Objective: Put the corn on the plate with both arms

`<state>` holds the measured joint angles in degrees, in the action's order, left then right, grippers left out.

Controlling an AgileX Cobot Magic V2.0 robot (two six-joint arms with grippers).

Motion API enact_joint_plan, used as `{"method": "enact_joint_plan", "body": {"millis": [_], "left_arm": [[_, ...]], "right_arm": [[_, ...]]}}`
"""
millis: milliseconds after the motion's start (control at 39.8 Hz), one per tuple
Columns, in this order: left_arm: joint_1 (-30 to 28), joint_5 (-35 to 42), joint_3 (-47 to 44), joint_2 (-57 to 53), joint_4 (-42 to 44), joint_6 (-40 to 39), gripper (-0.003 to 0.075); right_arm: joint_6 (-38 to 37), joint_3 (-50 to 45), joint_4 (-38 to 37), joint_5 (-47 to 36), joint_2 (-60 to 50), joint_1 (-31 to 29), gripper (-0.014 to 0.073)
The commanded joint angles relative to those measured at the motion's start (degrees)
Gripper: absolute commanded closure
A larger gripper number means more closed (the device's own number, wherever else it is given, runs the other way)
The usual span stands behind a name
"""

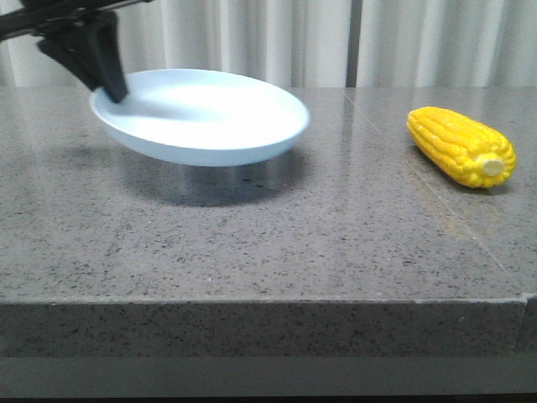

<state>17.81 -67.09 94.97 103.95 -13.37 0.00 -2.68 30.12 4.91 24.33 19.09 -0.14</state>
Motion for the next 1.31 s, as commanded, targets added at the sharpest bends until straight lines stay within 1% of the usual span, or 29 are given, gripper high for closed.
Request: {"method": "enact_joint_plan", "body": {"millis": [0, 151, 351, 402, 477, 552, 627, 653, 703, 853, 904, 979, 1079, 1155, 1280], "left_arm": [[1.7, 2.1, 1.8, -0.8, -1.6, 0.0, 0.0741], [2.1, 6.2, 1.8, 1.5, -3.5, 0.0, 0.0741], [2.1, 6.0, 1.8, 2.2, -3.9, 0.0, 0.0729], [2.1, 6.0, 1.9, 2.2, -3.9, 0.0, 0.0697], [2.0, 5.8, 1.9, 2.2, -3.9, 0.0, 0.0615], [1.9, 5.6, 1.9, 2.2, -3.7, 0.0, 0.0499], [1.7, 5.3, 1.9, 2.1, -3.4, 0.0, 0.0407], [1.7, 5.2, 1.9, 2.1, -3.1, 0.0, 0.0385], [1.6, 4.4, 2.0, 1.7, -2.3, 0.0, 0.0367], [0.7, 1.8, 2.0, -0.9, 3.2, 0.0, 0.0375], [0.3, 0.9, 1.9, -2.2, 5.9, -0.6, 0.0389], [0.2, 0.6, 0.9, -4.4, 8.8, -1.4, 0.0438], [-0.3, 1.1, -1.5, -8.2, 11.9, -3.0, 0.0529], [-0.5, 2.3, -4.2, -11.2, 13.4, -3.7, 0.0601], [-1.7, 4.9, -9.8, -16.8, 16.5, -5.8, 0.0694]], "right_arm": [[0.5, 2.2, 0.0, -4.3, 0.9, -0.4, -0.0057], [0.5, 2.2, 0.0, -4.3, 0.9, -0.4, -0.0057], [0.5, 2.2, 0.0, -4.3, 0.9, -0.4, -0.0057], [0.5, 2.2, 0.0, -4.3, 0.9, -0.4, -0.0057], [0.5, 2.2, 0.0, -4.3, 0.9, -0.4, -0.0057], [0.5, 2.2, 0.0, -4.3, 0.9, -0.4, -0.0057], [0.5, 2.2, 0.0, -4.3, 0.9, -0.4, -0.0057], [0.5, 2.2, 0.0, -4.3, 0.9, -0.4, -0.0057], [0.5, 2.2, 0.0, -4.3, 0.9, -0.4, -0.0057], [0.5, 2.2, 0.0, -4.3, 0.9, -0.4, -0.0057], [0.5, 2.2, 0.0, -4.3, 0.9, -0.4, -0.0057], [0.5, 2.2, 0.0, -4.3, 0.9, -0.4, -0.0057], [0.5, 2.2, 0.0, -4.3, 0.9, -0.4, -0.0057], [0.5, 2.2, 0.0, -4.3, 0.9, -0.4, -0.0057], [0.5, 2.2, 0.0, -4.3, 0.9, -0.4, -0.0057]]}}
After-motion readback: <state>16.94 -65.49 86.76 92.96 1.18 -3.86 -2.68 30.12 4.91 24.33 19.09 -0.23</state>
